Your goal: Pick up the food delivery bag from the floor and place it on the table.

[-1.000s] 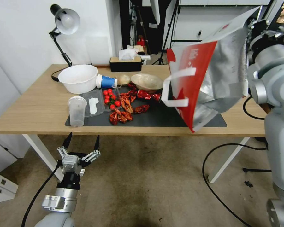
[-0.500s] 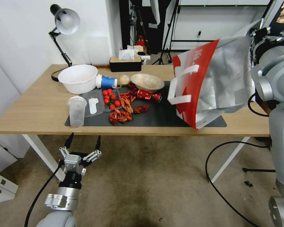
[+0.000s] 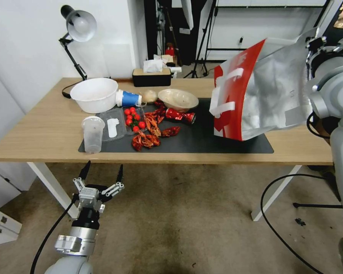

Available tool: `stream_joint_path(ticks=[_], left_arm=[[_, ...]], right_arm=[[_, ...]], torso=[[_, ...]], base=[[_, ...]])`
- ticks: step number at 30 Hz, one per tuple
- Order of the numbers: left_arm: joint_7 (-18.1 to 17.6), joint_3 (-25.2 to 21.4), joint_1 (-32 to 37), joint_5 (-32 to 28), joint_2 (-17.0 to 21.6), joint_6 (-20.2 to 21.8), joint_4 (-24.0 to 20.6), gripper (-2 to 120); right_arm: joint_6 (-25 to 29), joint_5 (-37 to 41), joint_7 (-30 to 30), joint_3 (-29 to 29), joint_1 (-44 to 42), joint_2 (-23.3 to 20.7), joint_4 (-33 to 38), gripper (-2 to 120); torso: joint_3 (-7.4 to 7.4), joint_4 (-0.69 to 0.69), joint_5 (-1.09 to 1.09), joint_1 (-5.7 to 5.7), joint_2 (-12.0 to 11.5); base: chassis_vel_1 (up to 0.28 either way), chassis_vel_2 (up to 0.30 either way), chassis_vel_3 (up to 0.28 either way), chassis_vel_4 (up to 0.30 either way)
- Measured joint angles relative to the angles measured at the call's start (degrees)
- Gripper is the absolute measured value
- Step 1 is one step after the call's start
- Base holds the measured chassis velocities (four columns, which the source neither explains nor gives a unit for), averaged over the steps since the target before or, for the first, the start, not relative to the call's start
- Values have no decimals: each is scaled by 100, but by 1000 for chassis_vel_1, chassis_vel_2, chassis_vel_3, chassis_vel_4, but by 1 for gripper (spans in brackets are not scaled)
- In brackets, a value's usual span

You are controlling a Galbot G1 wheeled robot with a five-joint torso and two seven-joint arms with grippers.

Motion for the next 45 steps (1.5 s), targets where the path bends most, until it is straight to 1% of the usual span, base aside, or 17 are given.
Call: stream_joint_path(ticks=[1,3,6,8,11,13,19,23,25,27,29,30,32,33,35,40,45], left_arm=[[1,2,0,1,-1,-5,2,100],[1,2,0,1,-1,-6,2,100],[2,-7,-14,-12,26,-16,13,100],[2,-12,-22,-22,37,-16,22,100],[-14,-17,-37,-39,61,-29,60,100],[-17,-17,-40,-42,64,-32,65,100],[-169,25,-76,-117,119,-39,108,100],[-182,40,-83,-138,136,-44,119,100],[-187,50,-94,-154,146,-45,133,100],[-187,51,-94,-155,147,-45,134,100],[-187,54,-98,-158,151,-45,146,100],[-187,54,-98,-158,151,-45,146,100],[-187,54,-103,-160,151,-45,149,100],[-187,54,-103,-160,151,-45,149,100],[-184,54,-106,-163,151,-45,149,100],[-183,54,-107,-166,152,-46,149,100],[-181,51,-90,-167,165,-61,148,100]], right_arm=[[-16,-10,-5,-18,7,0,-19,34],[-19,-13,-8,-21,8,0,-22,34],[-35,-150,-158,-66,-31,24,-46,52],[-36,-178,-213,-74,-38,35,-46,55],[-41,-272,-404,-99,-54,35,-40,72],[-44,-280,-428,-100,-58,32,-35,75],[-69,-596,-936,-98,-258,-69,123,98],[-90,-948,-1267,-65,-425,-137,235,100],[-150,-1507,-1813,66,-695,-228,404,100],[-161,-1568,-1883,83,-729,-242,426,100],[-237,-2138,-2577,283,-1124,-404,660,100],[-237,-2138,-2577,283,-1124,-404,660,100],[-273,-2485,-3153,460,-1494,-511,807,100],[-273,-2485,-3153,460,-1494,-511,807,100],[-286,-2848,-3851,696,-2002,-576,1000,100],[-293,-3383,-4741,1200,-2935,-470,1384,100],[-293,-3739,-5234,1694,-3577,-243,1719,100]], torso=[[0,1,0,0,0],[0,1,0,0,0],[0,0,1,0,0],[0,1,1,0,0],[0,1,0,0,0],[0,1,0,0,0],[0,1,-1,0,0],[0,1,0,0,0],[0,0,0,0,0],[0,0,0,0,0],[0,1,-1,0,0],[0,1,-1,0,0],[-1,0,1,0,0],[-1,0,1,0,0],[-1,0,0,0,0],[-1,0,1,-1,0],[-1,1,0,0,0]], base=[[0,0,0,0],[0,0,0,0],[0,0,0,0],[0,0,0,0],[0,0,0,0],[0,0,0,0],[0,0,0,0],[0,0,0,0],[0,0,0,0],[0,0,0,0],[0,0,0,0],[0,0,0,0],[0,0,0,0],[0,0,0,0],[0,0,0,0],[0,0,0,0],[0,0,0,0]])
